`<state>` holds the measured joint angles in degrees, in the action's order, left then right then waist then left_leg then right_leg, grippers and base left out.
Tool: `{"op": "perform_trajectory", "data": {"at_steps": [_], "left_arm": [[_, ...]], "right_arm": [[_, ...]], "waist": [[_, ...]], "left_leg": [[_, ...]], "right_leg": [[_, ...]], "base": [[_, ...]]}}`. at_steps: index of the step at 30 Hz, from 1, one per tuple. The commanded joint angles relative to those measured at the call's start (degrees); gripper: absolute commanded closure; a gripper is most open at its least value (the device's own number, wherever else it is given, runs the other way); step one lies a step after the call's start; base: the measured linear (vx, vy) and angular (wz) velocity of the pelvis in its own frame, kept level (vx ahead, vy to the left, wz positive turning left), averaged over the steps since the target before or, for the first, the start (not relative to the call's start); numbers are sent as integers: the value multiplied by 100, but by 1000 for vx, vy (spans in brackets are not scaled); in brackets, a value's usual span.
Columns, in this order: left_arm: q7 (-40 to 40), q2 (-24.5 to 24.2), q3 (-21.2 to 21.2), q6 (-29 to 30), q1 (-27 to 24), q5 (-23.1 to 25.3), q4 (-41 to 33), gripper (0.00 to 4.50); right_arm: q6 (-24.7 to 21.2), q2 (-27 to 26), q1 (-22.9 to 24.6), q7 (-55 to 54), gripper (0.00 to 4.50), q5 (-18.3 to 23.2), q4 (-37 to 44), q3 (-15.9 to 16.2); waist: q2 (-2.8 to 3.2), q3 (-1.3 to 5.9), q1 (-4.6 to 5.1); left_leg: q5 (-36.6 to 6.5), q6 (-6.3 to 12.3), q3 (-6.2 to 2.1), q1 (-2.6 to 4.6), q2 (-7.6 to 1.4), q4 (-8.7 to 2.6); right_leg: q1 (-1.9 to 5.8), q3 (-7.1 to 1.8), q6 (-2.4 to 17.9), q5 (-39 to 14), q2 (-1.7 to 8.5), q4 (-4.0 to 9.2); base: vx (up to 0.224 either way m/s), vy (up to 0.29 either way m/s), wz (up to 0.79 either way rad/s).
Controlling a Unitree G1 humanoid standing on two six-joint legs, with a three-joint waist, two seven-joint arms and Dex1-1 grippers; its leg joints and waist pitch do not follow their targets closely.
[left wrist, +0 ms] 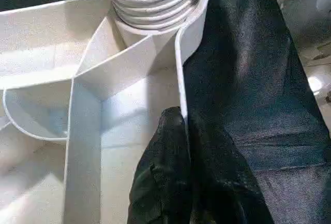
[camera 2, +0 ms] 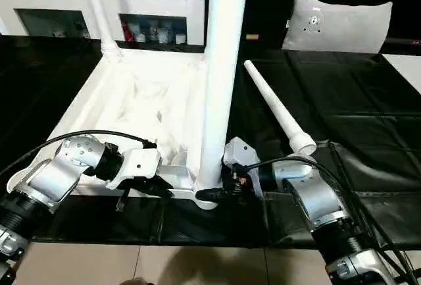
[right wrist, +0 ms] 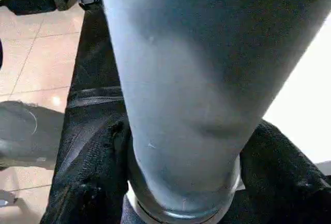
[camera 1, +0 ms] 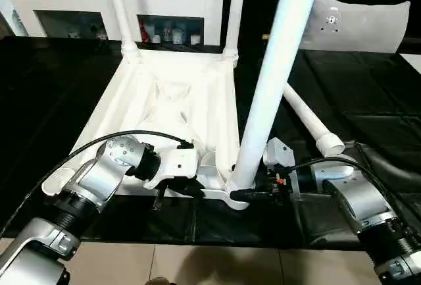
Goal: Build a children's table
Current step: Rotate leg to tighten
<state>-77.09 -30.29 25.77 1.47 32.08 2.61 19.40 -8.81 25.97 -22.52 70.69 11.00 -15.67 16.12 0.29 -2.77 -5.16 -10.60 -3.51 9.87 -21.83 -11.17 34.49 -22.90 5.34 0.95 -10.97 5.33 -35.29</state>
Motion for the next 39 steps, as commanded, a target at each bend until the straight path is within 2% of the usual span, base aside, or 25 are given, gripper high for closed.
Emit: {"op": "perform_trajectory", "data": {"at_steps": [1, 3, 5, 6, 7, 8, 9, 10, 11, 12, 14, 16, 17, 18, 20, 21, 23, 24, 25, 26, 28, 31, 33, 35, 39], "left_arm": [[-60, 89, 79, 105, 54, 1, -74, 450], [282, 266, -87, 647, 12, -93, -204, 450], [426, 346, -158, 849, 1, -131, -247, 450], [854, 597, -331, 1400, -20, -207, -352, 450], [1083, 717, -402, 1631, -19, -201, -389, 450], [1320, 841, -466, 1842, -10, -179, -419, 450], [1555, 985, -534, 2062, -4, -168, -455, 450], [1735, 1103, -591, 2244, 2, -169, -487, 450], [1735, 1103, -591, 2244, 2, -169, -487, 450], [2088, 1344, -700, 2559, 20, -151, -521, 450], [2466, 1592, -824, 2836, 46, -115, -517, 450], [3238, 2052, -1082, 3277, 138, -14, -455, 450], [3238, 2052, -1082, 3277, 138, -14, -455, 450], [3788, 2392, -1349, 3450, 225, -31, -397, 450], [4040, 2537, -1449, 3479, 283, -26, -353, 450], [4469, 2792, -1594, 3573, 396, -17, -322, 450], [4586, 2874, -1632, 3615, 437, -16, -319, 450], [4645, 2914, -1648, 3618, 459, -13, -314, 450], [4645, 2928, -1638, 3638, 471, 4, -325, 450], [4537, 2899, -1549, 3676, 457, 57, -396, 450], [4394, 2830, -1444, 3619, 404, 90, -480, 450], [4247, 2749, -1344, 3508, 360, 69, -508, 450], [4057, 2649, -1223, 3377, 298, 49, -536, 450], [3988, 2592, -1168, 3266, 280, 62, -511, 450], [4237, 2600, -1278, 3023, 350, 148, -192, 450]], "right_arm": [[-247, -8, 167, 66, 187, 143, 196, 0], [-551, -164, 366, -196, 187, 239, 390, -46], [-646, -238, 425, -342, 187, 242, 437, -61], [-926, -543, 507, -909, 187, 179, 473, -103], [-1014, -706, 527, -1204, 187, 128, 468, -119], [-1091, -868, 529, -1502, 187, 58, 440, -133], [-1201, -1051, 518, -1825, 188, -8, 398, -158], [-1290, -1200, 506, -2079, 188, -52, 363, -185], [-1290, -1200, 506, -2079, 188, -52, 363, -185], [-1432, -1526, 474, -2611, 188, -142, 281, -279], [-1583, -1879, 425, -3182, 188, -192, 170, -437], [-1870, -2589, 228, -4300, 188, -48, -159, -975], [-1870, -2589, 228, -4300, 188, -48, -159, -975], [-1958, -2931, 70, -4847, 188, 120, -357, -1313], [-1969, -3072, -14, -5078, 188, 192, -455, -1452], [-1934, -3337, -151, -5355, 188, 291, -586, -1668], [-1885, -3429, -193, -5390, 188, 323, -620, -1727], [-1837, -3451, -209, -5380, 156, 277, -636, -1707], [-1820, -3477, -218, -5356, 137, 214, -642, -1693], [-1815, -3513, -222, -5373, 124, 91, -624, -1682], [-1810, -3540, -220, -5441, 106, 46, -606, -1733], [-1699, -3455, -208, -5456, 78, -21, -577, -1693], [-1582, -3234, -131, -5344, 70, -123, -438, -1623], [-1559, -3074, -52, -5317, 48, -205, -281, -1596], [-1559, -2755, 279, -5266, 20, -205, 405, -1775]], "waist": [[-4, 404, 47], [-7, 406, 34], [-14, 388, 31], [22, 352, 46], [8, 323, 65], [-6, 288, 81], [-7, 274, 108], [-12, 241, 187], [-20, 245, 221], [-29, 261, 283], [-7, 265, 373], [-6, 264, 467], [-5, 265, 521], [1, 274, 550], [16, 295, 581], [20, 324, 592], [31, 384, 579], [27, 407, 572], [27, 407, 572], [27, 434, 547], [32, 449, 544], [51, 435, 538], [65, 406, 530], [83, 403, 518], [52, 392, 453]], "left_leg": [[-735, 311, -16, 111, -227, -386], [-742, 307, -17, 113, -228, -384], [-830, 256, -21, 111, -229, -407], [-996, 171, -24, 125, -233, -427], [-1177, 123, -23, 118, -219, -445], [-1574, -3, -34, 157, -203, -466], [-1738, -66, -47, 173, -194, -469], [-2081, -210, -86, 209, -175, -483], [-2171, -222, -106, 218, -162, -479], [-2193, -216, -132, 197, -158, -481], [-2206, -212, -151, 180, -148, -482], [-2282, -229, -158, 189, -135, -474], [-2347, -208, -164, 203, -117, -456], [-2325, -160, -167, 189, -119, -460], [-2234, -126, -161, 180, -131, -467], [-2063, -73, -151, 145, -142, -481], [-1603, 6, -130, 109, -169, -476], [-1219, 109, -115, 70, -163, -451], [-1219, 109, -115, 70, -163, -451], [-696, 277, -85, 43, -144, -405], [-312, 505, -75, 8, -128, -385], [-332, 587, -63, 13, -140, -378], [-622, 476, -43, 57, -163, -396], [-704, 384, -51, 71, -182, -410], [-784, 319, -33, 76, -170, -409]], "right_leg": [[315, -316, 1370, -450, 303, 326], [319, -316, 1382, -445, 310, 321], [322, -316, 1361, -626, 319, 346], [299, -318, 1327, -892, 319, 369], [298, -310, 1266, -1199, 320, 421], [286, -294, 1079, -1954, 334, 501], [281, -287, 969, -2300, 339, 534], [254, -257, 698, -3001, 351, 628], [258, -235, 601, -3208, 357, 662], [279, -223, 461, -3343, 363, 687], [258, -211, 446, -3282, 352, 697], [220, -195, 475, -3282, 336, 709], [208, -180, 459, -3366, 335, 741], [217, -190, 471, -3285, 330, 736], [217, -205, 557, -2931, 312, 716], [255, -229, 661, -2475, 303, 675], [291, -259, 900, -1587, 288, 579], [326, -260, 1068, -1030, 286, 517], [326, -260, 1068, -1030, 286, 517], [358, -269, 1263, -309, 286, 442], [401, -264, 1406, 223, 294, 379], [380, -260, 1468, 149, 298, 400], [347, -268, 1443, -234, 280, 447], [342, -273, 1420, -256, 272, 434], [352, -291, 1313, -312, 268, 463]], "base": [[0, 0, 0], [0, 0, 0], [0, 0, 0], [0, 0, 0], [0, 0, 0], [0, 0, 0], [0, 0, 0], [0, 0, 0], [0, 0, 0], [0, 0, 0], [0, 0, 0], [0, 0, 0], [0, 0, 0], [0, 0, 0], [0, 0, 0], [0, 0, 0], [0, 0, 0], [55, 5, 2], [55, 5, 2], [65, -6, 0], [51, -18, -4], [0, 0, 0], [0, 0, 0], [0, 0, 0], [0, 0, 0]]}}
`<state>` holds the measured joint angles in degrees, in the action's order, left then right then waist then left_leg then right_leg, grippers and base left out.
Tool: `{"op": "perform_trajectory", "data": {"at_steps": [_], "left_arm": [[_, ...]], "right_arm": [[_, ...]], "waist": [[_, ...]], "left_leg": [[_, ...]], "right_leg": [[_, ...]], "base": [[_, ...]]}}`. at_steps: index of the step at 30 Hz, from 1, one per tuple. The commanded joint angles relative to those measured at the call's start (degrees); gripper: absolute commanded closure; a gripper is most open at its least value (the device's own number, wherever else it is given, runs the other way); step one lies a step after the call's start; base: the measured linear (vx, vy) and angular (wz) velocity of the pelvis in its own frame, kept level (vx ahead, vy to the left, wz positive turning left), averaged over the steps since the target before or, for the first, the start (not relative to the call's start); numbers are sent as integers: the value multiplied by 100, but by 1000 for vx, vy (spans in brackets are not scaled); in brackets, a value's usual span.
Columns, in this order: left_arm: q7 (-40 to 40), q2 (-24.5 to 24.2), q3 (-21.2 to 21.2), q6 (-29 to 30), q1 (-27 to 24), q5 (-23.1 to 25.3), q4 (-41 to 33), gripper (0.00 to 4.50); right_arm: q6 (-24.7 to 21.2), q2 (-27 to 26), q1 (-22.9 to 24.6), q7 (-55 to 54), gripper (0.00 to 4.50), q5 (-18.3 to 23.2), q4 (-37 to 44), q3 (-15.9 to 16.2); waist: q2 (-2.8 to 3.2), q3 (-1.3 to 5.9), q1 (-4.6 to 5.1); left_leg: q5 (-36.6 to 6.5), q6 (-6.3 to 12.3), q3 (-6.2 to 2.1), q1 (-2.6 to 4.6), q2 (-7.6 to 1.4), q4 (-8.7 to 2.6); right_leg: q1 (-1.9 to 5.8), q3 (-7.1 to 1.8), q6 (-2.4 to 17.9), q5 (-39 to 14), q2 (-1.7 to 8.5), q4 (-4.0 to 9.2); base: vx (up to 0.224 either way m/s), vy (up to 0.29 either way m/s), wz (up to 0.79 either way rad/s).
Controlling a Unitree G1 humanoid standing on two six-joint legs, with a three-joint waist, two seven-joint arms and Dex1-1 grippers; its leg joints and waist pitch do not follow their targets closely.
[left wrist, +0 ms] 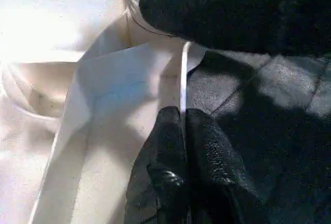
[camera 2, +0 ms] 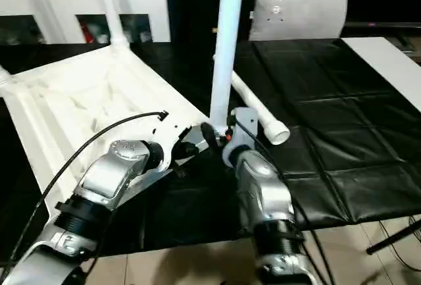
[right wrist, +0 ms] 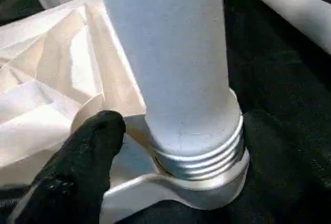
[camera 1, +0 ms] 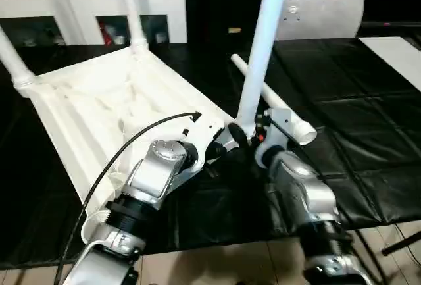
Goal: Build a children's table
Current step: Rotate leg to tighten
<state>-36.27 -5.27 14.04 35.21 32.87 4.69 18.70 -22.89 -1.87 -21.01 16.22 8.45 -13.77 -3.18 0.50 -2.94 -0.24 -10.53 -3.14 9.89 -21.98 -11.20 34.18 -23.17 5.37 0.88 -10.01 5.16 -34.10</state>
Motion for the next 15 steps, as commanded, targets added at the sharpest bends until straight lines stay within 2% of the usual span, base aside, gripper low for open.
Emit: {"op": "perform_trajectory", "data": {"at_steps": [1, 2, 3, 4, 5, 6, 9, 12, 13, 15], "left_arm": [[166, 101, -113, -362, 274, -61, -111, 450], [169, 130, -188, -443, 296, -126, -29, 450], [169, 130, -188, -443, 296, -126, -29, 423], [191, 161, -297, -471, 298, -233, -8, 406], [167, 172, -354, -440, 290, -323, -26, 406], [156, 177, -388, -418, 284, -379, -40, 406], [205, 144, -467, -459, 230, -425, -159, 371], [261, 36, -593, -315, 115, -463, -459, 359], [213, -155, -644, -114, -28, -447, -818, 359], [198, -219, -666, -50, -80, -456, -942, 359]], "right_arm": [[-148, 39, 142, 186, 8, 50, 240, 149], [-111, 110, 291, 213, 8, 74, 484, 74], [-111, 110, 291, 213, 2, 74, 484, 74], [-91, 105, 481, 185, 0, 228, 758, -88], [-50, 117, 581, 125, 0, 259, 895, -129], [-20, 127, 642, 86, 0, 269, 978, -144], [-365, 183, 843, 169, 0, 454, 1332, -147], [-312, 266, 916, 175, 0, 340, 1388, -104], [-322, 329, 929, 262, 0, 335, 1399, -70], [-344, 354, 943, 297, 0, 349, 1426, -46]], "waist": [[33, 420, -57], [39, 411, -68], [27, 413, -76], [39, 412, -79], [65, 411, -89], [51, 412, -101], [55, 381, -146], [61, 384, -153], [61, 386, -164], [61, 380, -154]], "left_leg": [[-763, 284, -39, 94, -174, -378], [-758, 300, -40, 86, -173, -386], [-788, 286, -44, 82, -173, -384], [-795, 288, -38, 89, -171, -384], [-797, 291, -42, 91, -171, -380], [-822, 294, -42, 93, -179, -384], [-955, 272, -43, 102, -190, -407], [-1003, 183, -42, 95, -179, -407], [-1027, 159, -44, 106, -182, -409], [-988, 158, -49, 82, -182, -417]], "right_leg": [[384, -297, 1324, -365, 298, 324], [375, -294, 1324, -377, 298, 336], [382, -295, 1303, -434, 310, 331], [373, -298, 1289, -462, 307, 344], [369, -298, 1299, -455, 312, 340], [367, -295, 1309, -486, 315, 349], [353, -292, 1256, -702, 302, 371], [352, -292, 1162, -904, 305, 383], [342, -291, 1124, -977, 305, 388], [352, -291, 1111, -954, 299, 378]], "base": [[0, 0, 0], [0, 0, 0], [0, 0, 0], [0, 0, 0], [0, 0, 0], [0, 0, 0], [0, 0, 0], [0, 0, 0], [0, 0, 0], [0, 0, 0]]}}
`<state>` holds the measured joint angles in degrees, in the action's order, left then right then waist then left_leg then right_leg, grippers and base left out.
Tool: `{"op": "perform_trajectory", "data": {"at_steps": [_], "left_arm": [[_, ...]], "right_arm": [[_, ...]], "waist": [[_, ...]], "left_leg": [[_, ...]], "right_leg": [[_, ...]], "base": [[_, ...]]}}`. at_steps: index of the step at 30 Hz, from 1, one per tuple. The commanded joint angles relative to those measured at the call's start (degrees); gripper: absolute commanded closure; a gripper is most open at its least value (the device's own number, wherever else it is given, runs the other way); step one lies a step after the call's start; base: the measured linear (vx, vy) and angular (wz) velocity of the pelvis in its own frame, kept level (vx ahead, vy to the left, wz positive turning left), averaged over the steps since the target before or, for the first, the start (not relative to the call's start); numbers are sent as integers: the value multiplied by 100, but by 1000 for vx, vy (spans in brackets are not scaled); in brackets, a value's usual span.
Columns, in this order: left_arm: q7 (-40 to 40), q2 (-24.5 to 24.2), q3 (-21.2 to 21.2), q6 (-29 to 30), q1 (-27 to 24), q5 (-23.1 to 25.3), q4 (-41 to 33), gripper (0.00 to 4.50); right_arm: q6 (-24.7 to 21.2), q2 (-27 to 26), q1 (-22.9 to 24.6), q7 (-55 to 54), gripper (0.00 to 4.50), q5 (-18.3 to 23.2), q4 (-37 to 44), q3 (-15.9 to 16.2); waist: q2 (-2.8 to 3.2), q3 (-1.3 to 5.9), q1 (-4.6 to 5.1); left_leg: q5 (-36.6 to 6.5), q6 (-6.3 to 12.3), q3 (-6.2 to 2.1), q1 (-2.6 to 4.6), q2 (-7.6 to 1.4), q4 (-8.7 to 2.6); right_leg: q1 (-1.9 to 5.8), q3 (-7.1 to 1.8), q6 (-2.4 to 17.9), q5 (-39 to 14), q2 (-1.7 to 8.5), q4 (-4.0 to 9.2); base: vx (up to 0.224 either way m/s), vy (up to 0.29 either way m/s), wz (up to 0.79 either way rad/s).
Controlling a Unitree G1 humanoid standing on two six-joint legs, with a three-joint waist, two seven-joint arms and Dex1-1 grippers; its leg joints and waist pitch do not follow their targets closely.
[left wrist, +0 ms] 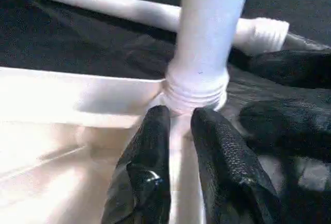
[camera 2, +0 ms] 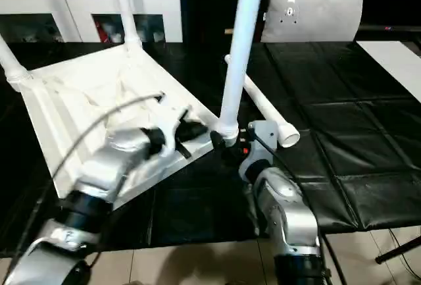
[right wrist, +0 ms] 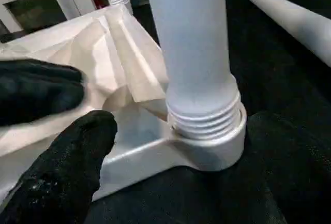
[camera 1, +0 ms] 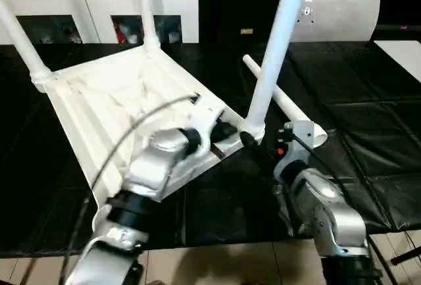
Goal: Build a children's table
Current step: Rotate leg to tighten, then rotate table base
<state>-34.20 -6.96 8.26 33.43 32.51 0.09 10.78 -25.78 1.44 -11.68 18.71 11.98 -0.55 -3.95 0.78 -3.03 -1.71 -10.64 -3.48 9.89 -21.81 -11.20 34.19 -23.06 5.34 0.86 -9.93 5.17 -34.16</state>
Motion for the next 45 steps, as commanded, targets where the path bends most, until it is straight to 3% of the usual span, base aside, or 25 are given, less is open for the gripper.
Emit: {"op": "perform_trajectory", "data": {"at_steps": [1, 2, 6, 8, 12, 15, 16, 18, 22, 27, 28, 31, 34, 35, 37, 42, 44, 45], "left_arm": [[-1, -109, -178, 279, -108, -41, -325, 359], [-1, -109, -178, 279, -108, -41, -325, 359], [-208, -991, -182, 896, -588, 132, -1464, 359], [-345, -1350, -147, 1214, -814, 158, -1910, 359], [-489, -2172, -134, 1978, -1222, 378, -2657, 398], [-453, -3184, -185, 2415, -1589, 783, -3038, 430], [-454, -3228, -195, 2431, -1606, 795, -3045, 430], [-443, -3668, -268, 2587, -1760, 949, -3105, 444], [-450, -3915, -240, 2748, -1857, 957, -3140, 444], [-648, -3762, 30, 3007, -1824, 575, -3165, 444], [-703, -3784, 148, 3017, -1824, 567, -3153, 444], [-806, -3762, 351, 3057, -1837, 542, -3107, 444], [-1170, -4195, 710, 3201, -1947, 486, -3243, 444], [-1302, -4373, 834, 3209, -1982, 449, -3323, 444], [-1592, -4610, 1014, 3201, -2016, 235, -3514, 444], [-2002, -4509, 1121, 3096, -1961, -173, -3706, 444], [-2151, -4258, 1136, 3057, -1866, -438, -3772, 444], [-2234, -4207, 1188, 3001, -1817, -541, -3824, 444]], "right_arm": [[-119, 53, 25, 89, 0, 5, 136, 74], [-119, 53, 25, 89, 0, 5, 136, 74], [-441, 396, 147, 451, 0, -147, 275, 698], [-482, 469, 177, 535, 0, -235, 257, 891], [-458, 468, 188, 594, 0, -352, 186, 1087], [-532, 500, 165, 590, 0, -318, 226, 1243], [-535, 501, 164, 591, 0, -317, 227, 1249], [-552, 512, 149, 617, 0, -323, 209, 1320], [-545, 505, 140, 656, 0, -356, 163, 1407], [-453, 458, 27, 679, 0, -442, -83, 1539], [-426, 449, -11, 659, 0, -461, -158, 1559], [-465, 425, -150, 545, 0, -528, -442, 1574], [-420, 422, -306, 481, 0, -623, -752, 1589], [-370, 407, -372, 472, 0, -641, -866, 1581], [-202, 357, -560, 448, 0, -684, -1209, 1572], [105, 252, -927, 370, 0, -742, -1869, 1522], [233, 194, -1141, 334, 0, -773, -2148, 1477], [294, 178, -1224, 321, 0, -793, -2258, 1470]], "waist": [[43, 390, -5], [43, 390, -5], [36, 390, 5], [70, 380, 5], [83, 348, 3], [92, 332, 10], [89, 317, 31], [95, 309, 44], [95, 290, 30], [85, 306, 26], [115, 312, 14], [100, 323, 30], [95, 323, 31], [134, 319, 30], [112, 323, 41], [117, 310, 57], [32, 316, 75], [68, 323, 76]], "left_leg": [[-1012, 172, -43, 91, -181, -411], [-1012, 172, -43, 91, -181, -411], [-948, 139, -64, 77, -194, -429], [-1035, 82, -55, 104, -199, -425], [-1201, -22, -48, 113, -190, -457], [-1459, -135, -71, 140, -185, -474], [-1503, -133, -71, 117, -170, -486], [-1620, -173, -76, 145, -164, -487], [-1896, -257, -92, 169, -164, -503], [-1840, -273, -94, 154, -154, -498], [-1828, -274, -94, 165, -156, -493], [-1716, -266, -90, 141, -147, -486], [-1711, -258, -86, 145, -136, -480], [-1733, -260, -94, 148, -141, -485], [-1780, -279, -88, 163, -145, -478], [-1818, -350, -86, 161, -139, -474], [-1722, -322, -73, 148, -138, -475], [-1658, -342, -79, 152, -133, -467]], "right_leg": [[325, -288, 1110, -996, 289, 385], [325, -288, 1110, -996, 289, 385], [336, -278, 1077, -921, 275, 345], [304, -293, 1060, -1073, 277, 353], [265, -295, 1026, -1253, 246, 368], [245, -297, 893, -1529, 246, 373], [248, -295, 860, -1614, 233, 381], [224, -301, 797, -1785, 229, 409], [200, -308, 775, -1999, 249, 433], [209, -318, 842, -1897, 261, 418], [208, -322, 845, -1870, 266, 423], [229, -323, 888, -1673, 252, 399], [226, -324, 898, -1758, 259, 394], [219, -326, 908, -1759, 257, 388], [207, -324, 959, -1732, 258, 383], [217, -330, 998, -1742, 251, 370], [230, -338, 989, -1714, 247, 364], [236, -342, 1017, -1699, 256, 350]], "base": [[0, 0, 0], [0, 0, 0], [0, 0, 0], [0, 0, 0], [0, 0, 0], [0, 0, 0], [0, 0, 0], [0, 0, 0], [0, 0, 0], [0, 0, 0], [0, 0, 0], [0, 0, 0], [0, 0, 0], [0, 0, 0], [0, 0, 0], [0, 0, 0], [0, 0, 0], [0, 0, 0]]}}
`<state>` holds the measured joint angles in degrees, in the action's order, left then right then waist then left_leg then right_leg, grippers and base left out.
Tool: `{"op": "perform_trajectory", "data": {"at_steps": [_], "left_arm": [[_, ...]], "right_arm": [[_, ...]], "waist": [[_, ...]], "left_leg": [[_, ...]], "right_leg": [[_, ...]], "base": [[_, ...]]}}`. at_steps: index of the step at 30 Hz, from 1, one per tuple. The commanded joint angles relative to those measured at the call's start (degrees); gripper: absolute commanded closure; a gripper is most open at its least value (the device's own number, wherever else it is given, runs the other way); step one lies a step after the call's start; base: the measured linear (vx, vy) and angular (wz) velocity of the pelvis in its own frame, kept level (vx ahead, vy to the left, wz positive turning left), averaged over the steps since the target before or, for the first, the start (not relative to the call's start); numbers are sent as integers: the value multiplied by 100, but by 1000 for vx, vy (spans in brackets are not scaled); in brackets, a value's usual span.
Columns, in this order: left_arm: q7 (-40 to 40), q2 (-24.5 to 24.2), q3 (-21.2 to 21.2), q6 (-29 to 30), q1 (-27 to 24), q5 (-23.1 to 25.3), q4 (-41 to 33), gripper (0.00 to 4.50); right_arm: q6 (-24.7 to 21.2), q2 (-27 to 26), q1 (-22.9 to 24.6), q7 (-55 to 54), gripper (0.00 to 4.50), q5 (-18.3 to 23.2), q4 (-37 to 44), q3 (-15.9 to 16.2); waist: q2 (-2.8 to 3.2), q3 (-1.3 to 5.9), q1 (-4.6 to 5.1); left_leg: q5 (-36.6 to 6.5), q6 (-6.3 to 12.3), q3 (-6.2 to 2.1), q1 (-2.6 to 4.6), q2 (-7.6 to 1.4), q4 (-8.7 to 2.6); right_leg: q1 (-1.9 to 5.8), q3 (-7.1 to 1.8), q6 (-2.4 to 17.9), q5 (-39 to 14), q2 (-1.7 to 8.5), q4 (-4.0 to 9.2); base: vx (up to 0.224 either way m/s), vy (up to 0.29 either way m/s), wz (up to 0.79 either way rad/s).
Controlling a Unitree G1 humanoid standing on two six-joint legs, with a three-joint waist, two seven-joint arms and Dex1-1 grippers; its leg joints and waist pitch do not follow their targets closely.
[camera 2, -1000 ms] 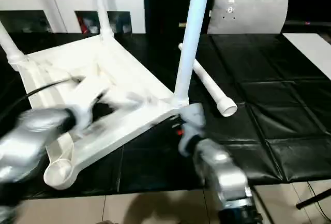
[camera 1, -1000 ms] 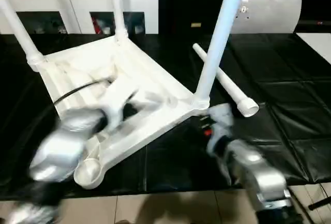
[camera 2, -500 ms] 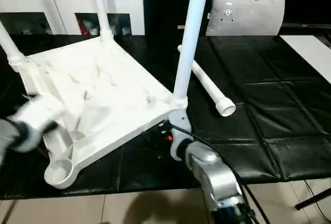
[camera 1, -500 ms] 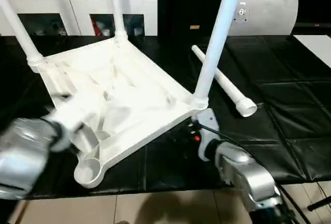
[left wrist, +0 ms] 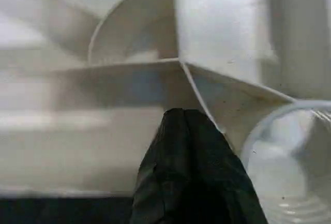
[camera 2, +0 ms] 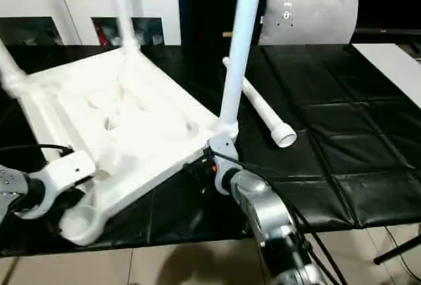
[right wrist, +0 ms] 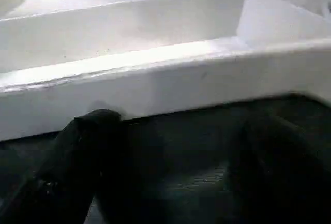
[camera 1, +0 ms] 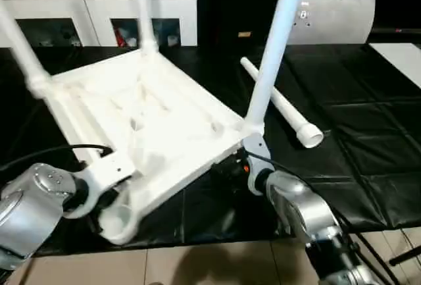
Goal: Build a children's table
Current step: Rotate table base
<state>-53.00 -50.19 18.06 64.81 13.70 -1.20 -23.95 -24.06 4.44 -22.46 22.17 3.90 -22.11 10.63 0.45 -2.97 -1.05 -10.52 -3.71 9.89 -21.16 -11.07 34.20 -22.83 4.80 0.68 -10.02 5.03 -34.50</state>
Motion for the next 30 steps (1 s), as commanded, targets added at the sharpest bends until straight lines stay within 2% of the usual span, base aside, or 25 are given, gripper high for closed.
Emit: {"op": "perform_trajectory", "data": {"at_steps": [1, 5, 6, 7, 8, 10, 11, 15, 17, 18, 20, 25, 26, 29, 30], "left_arm": [[-460, 145, 277, -244, 113, -512, -406, 444], [-547, 381, 322, -313, 273, -703, -417, 444], [-556, 588, 338, -357, 372, -786, -337, 444], [-556, 588, 338, -357, 372, -786, -337, 444], [-567, 724, 364, -387, 427, -833, -275, 444], [-530, 984, 403, -495, 520, -873, -131, 444], [-349, 1274, 441, -717, 623, -773, 147, 444], [72, 1700, 473, -1228, 820, -532, 788, 444], [347, 1930, 436, -1488, 943, -435, 1195, 444], [655, 2138, 380, -1797, 1056, -304, 1578, 444], [880, 2306, 277, -1907, 1115, -258, 1811, 444], [1540, 2852, 12, -2704, 1272, -121, 2777, 444], [1594, 2911, -25, -2813, 1261, -137, 2861, 444], [1683, 3090, -235, -2961, 1210, -287, 2827, 444], [1686, 3186, -419, -3093, 1128, -447, 2556, 444]], "right_arm": [[179, -129, -214, -20, 0, 17, -210, 3], [287, -134, -313, 19, 0, -17, -375, 27], [320, -133, -337, 26, 0, -35, -416, 30], [320, -133, -337, 26, 0, -35, -416, 30], [324, -128, -334, 39, 0, -35, -416, 33], [355, -120, -329, 75, 0, -44, -428, 33], [372, -115, -325, 71, 0, -57, -437, 16], [394, -87, -322, 26, 0, -93, -445, -16], [422, -49, -307, 8, 0, -125, -423, -38], [421, -8, -284, 23, 0, -159, -357, -63], [410, 14, -269, 16, 0, -169, -300, -86], [346, 118, -202, -120, 0, -124, 58, -308], [316, 148, -196, -169, 0, -113, 154, -375], [191, 239, -192, -265, 0, -87, 427, -518], [35, 289, -211, -366, 0, -88, 624, -620]], "waist": [[72, 322, 31], [39, 342, 127], [58, 342, 155], [59, 350, 151], [37, 341, 175], [50, 338, 194], [35, 332, 207], [23, 344, 213], [41, 341, 227], [33, 347, 219], [34, 345, 210], [-12, 352, 204], [14, 365, 197], [1, 390, 182], [10, 385, 170]], "left_leg": [[-1651, -313, -76, 79, -143, -466], [-1416, -239, -66, 33, -134, -444], [-1372, -219, -57, 36, -134, -435], [-1347, -222, -57, 35, -128, -419], [-1348, -192, -49, 33, -130, -427], [-1399, -176, -52, 30, -126, -420], [-1469, -164, -48, 31, -120, -415], [-1606, -159, -61, 33, -124, -407], [-1660, -146, -58, 34, -116, -402], [-1658, -126, -54, 43, -110, -391], [-1685, -124, -68, 37, -123, -401], [-1629, -49, -60, 24, -115, -389], [-1590, -43, -61, 31, -118, -385], [-1327, 2, -58, 7, -141, -382], [-1276, 41, -53, 9, -143, -384]], "right_leg": [[221, -288, 1042, -1662, 269, 381], [260, -287, 1094, -1380, 262, 354], [262, -290, 1116, -1348, 262, 359], [264, -285, 1127, -1328, 261, 349], [267, -289, 1139, -1365, 255, 362], [267, -282, 1120, -1463, 249, 377], [262, -280, 1082, -1597, 242, 397], [255, -276, 976, -1843, 247, 425], [247, -275, 957, -1895, 236, 440], [243, -273, 938, -1884, 224, 450], [250, -267, 926, -1924, 237, 448], [246, -266, 863, -1972, 236, 473], [254, -270, 844, -1932, 239, 470], [274, -276, 952, -1489, 242, 415], [265, -276, 1014, -1383, 242, 408]], "base": [[0, 0, 0], [0, 0, 0], [0, 0, 0], [0, 0, 0], [0, 0, 0], [0, 0, 0], [0, 0, 0], [0, 0, 0], [0, 0, 0], [0, 0, 0], [0, 0, 0], [0, 0, 0], [0, 0, 0], [0, 0, 0], [0, 0, 0]]}}
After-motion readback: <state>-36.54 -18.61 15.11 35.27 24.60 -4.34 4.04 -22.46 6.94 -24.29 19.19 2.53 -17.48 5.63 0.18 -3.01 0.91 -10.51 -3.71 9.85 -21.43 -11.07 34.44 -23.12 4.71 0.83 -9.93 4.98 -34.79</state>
